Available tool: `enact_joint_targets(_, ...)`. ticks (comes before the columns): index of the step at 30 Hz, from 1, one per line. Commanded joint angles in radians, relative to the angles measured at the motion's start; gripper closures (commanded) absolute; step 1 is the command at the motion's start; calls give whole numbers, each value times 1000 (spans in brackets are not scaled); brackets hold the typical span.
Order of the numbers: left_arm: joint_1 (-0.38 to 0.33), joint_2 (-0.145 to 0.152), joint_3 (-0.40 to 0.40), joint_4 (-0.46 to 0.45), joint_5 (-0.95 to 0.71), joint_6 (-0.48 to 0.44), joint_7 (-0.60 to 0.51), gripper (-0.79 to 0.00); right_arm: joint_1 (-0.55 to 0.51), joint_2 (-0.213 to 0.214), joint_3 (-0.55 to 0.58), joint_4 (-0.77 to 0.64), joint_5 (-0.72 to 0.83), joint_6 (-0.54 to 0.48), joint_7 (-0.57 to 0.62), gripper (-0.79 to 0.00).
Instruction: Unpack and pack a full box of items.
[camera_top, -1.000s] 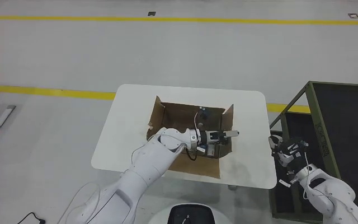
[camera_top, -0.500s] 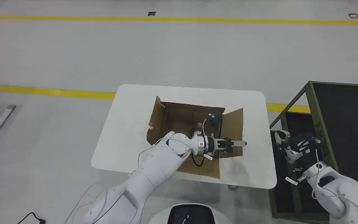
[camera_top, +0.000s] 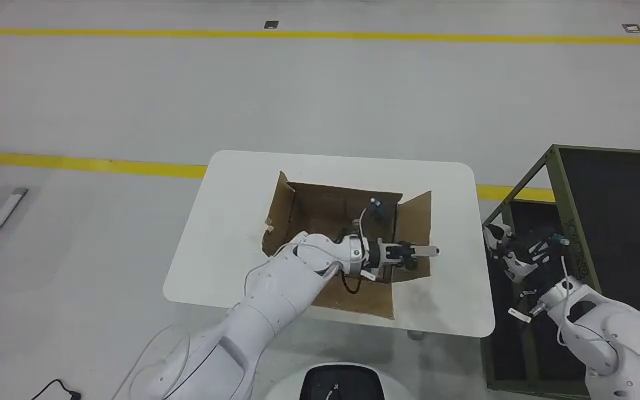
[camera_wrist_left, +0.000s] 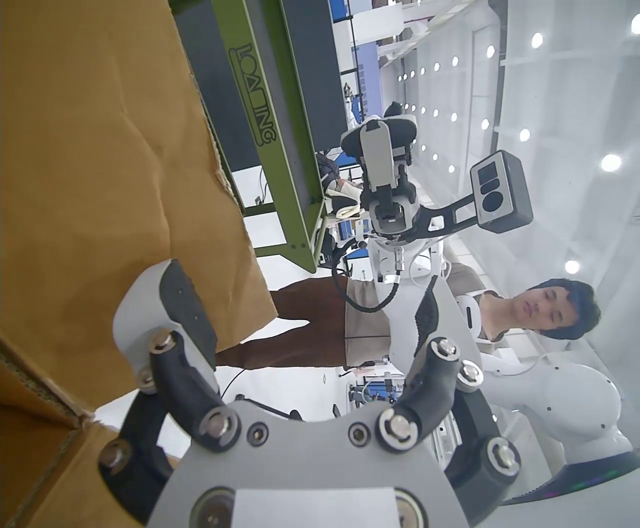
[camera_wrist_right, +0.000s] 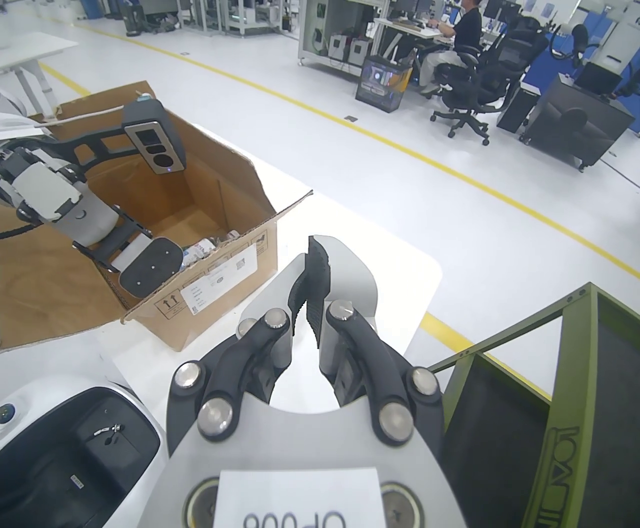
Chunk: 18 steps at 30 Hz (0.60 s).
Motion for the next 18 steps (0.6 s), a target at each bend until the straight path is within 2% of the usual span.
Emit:
enact_joint_targets(1,-3,3,-6,7,12,4,9,-785,-3,0,2,0,1,-1,-2,0)
enact_joint_targets(12,-29,60,-99,30,59,-1,34,-785,10,-3,-14,-7,2,-21,13,0)
enact_joint_targets(18,-4,99,-154,-25,82,23,25,-785,36,-5,-40,1,-1,-26,23,0)
